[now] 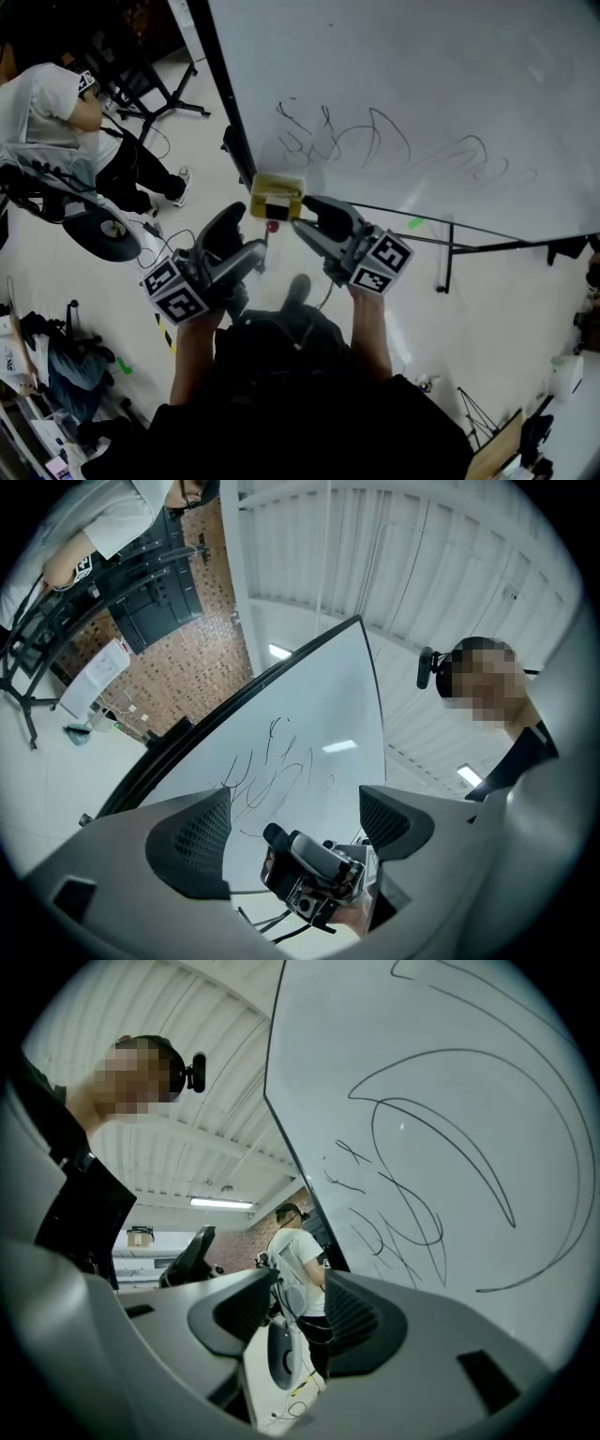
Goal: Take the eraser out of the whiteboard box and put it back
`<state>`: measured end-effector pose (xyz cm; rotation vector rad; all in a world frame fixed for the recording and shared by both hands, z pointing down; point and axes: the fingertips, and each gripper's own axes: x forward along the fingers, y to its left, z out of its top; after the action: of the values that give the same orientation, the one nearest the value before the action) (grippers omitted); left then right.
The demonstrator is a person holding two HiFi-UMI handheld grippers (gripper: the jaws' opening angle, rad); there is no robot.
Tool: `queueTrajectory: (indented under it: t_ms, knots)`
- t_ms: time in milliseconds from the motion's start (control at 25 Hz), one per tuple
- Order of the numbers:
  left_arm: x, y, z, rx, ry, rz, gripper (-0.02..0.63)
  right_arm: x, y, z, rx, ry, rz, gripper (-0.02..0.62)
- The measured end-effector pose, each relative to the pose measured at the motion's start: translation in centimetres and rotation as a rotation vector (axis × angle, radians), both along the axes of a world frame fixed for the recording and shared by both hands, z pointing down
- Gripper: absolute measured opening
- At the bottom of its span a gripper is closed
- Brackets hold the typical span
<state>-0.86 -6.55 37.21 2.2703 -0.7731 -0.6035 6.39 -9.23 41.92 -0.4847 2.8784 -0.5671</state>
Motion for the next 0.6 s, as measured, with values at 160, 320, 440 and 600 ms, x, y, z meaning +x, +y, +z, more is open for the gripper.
queueTrajectory:
  t_ms: [160, 320, 440, 600]
  knots:
    - [-1.0, 1.5, -0.4, 0.015, 0.017, 0.036, 0.426, -0.4, 1.4, -0.8, 0.005, -0.008, 0.044, 0.21]
    - [-3.0, 3.6, -0.7, 0.027, 0.037, 0.062, 0.426, -1.9, 3.8, -1.2, -0.004, -0.012, 0.08, 0.21]
    - [-4.5, 5.5, -0.8, 0.028, 0.056, 0.081, 0.426, -3.0, 5.8, -1.3, -0.011, -0.01, 0.106, 0.21]
    - [-6.2, 8.4, -0.4, 0.038, 0.072, 0.119, 0.426, -4.0, 8.9, -1.5, -0.029, -0.027, 0.155, 0.21]
